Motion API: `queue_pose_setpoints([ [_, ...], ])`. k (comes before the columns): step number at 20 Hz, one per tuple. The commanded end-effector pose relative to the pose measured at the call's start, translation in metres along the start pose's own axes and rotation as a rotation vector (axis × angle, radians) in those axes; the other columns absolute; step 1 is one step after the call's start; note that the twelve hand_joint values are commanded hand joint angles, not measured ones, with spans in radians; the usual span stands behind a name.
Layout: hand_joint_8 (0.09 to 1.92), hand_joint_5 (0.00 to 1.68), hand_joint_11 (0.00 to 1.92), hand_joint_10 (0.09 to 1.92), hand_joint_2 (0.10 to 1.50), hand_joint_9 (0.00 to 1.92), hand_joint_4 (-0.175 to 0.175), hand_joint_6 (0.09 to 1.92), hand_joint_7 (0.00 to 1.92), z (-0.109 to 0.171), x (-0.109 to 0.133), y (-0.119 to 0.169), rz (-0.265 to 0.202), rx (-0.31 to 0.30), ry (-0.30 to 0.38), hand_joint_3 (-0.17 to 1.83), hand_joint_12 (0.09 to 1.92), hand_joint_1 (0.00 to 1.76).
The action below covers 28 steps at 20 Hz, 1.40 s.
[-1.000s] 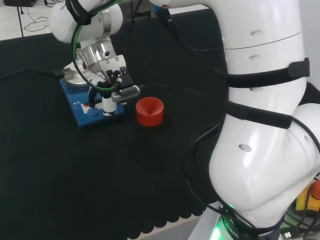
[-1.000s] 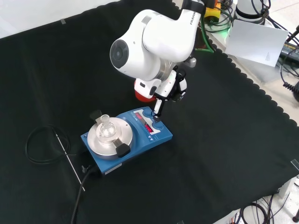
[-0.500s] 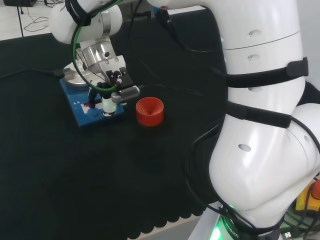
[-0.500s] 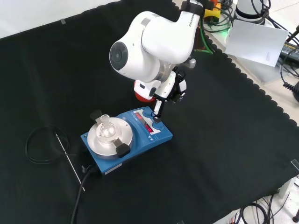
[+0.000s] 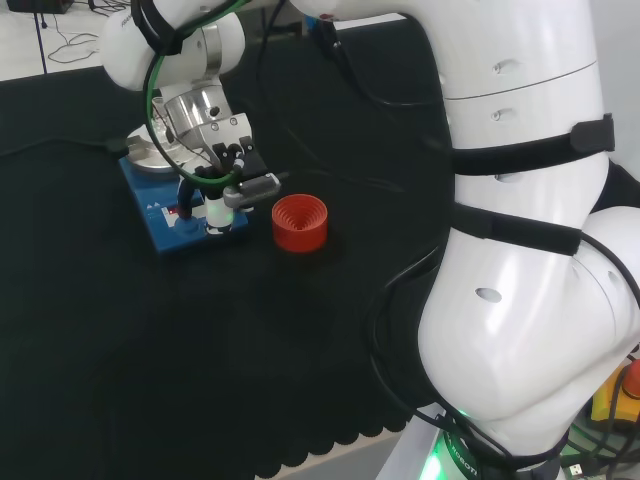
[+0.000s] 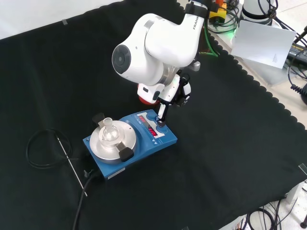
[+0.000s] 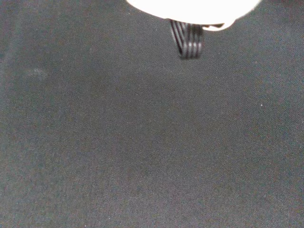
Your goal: Turn on the heater.
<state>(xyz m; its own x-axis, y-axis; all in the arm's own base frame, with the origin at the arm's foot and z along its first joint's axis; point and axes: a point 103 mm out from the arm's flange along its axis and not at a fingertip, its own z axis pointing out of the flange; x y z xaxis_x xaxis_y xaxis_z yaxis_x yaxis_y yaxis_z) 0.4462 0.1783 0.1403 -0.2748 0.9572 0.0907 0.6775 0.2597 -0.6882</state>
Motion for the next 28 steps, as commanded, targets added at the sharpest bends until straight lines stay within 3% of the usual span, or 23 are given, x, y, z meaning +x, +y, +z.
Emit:
queue_pose_setpoints([
  [1,1.69,0.33,1.52,1.57,0.67,1.79,-0.029,0.35,1.62,-0.023,0.001,-0.021,0.038,0.029,-0.071,1.04,1.33,1.42],
  [4,1.69,0.34,1.52,1.57,0.67,1.79,-0.029,0.35,1.62,-0.024,0.004,-0.021,0.045,0.034,-0.078,1.04,1.33,1.42],
  [12,1.69,0.34,1.52,1.57,0.67,1.79,-0.030,0.35,1.62,0.001,-0.011,0.003,0.011,-0.008,0.029,1.04,1.33,1.42],
  [28,1.69,0.34,1.52,1.56,0.67,1.79,-0.029,0.34,1.63,0.005,-0.012,0.006,0.004,-0.010,0.035,1.05,1.33,1.42],
])
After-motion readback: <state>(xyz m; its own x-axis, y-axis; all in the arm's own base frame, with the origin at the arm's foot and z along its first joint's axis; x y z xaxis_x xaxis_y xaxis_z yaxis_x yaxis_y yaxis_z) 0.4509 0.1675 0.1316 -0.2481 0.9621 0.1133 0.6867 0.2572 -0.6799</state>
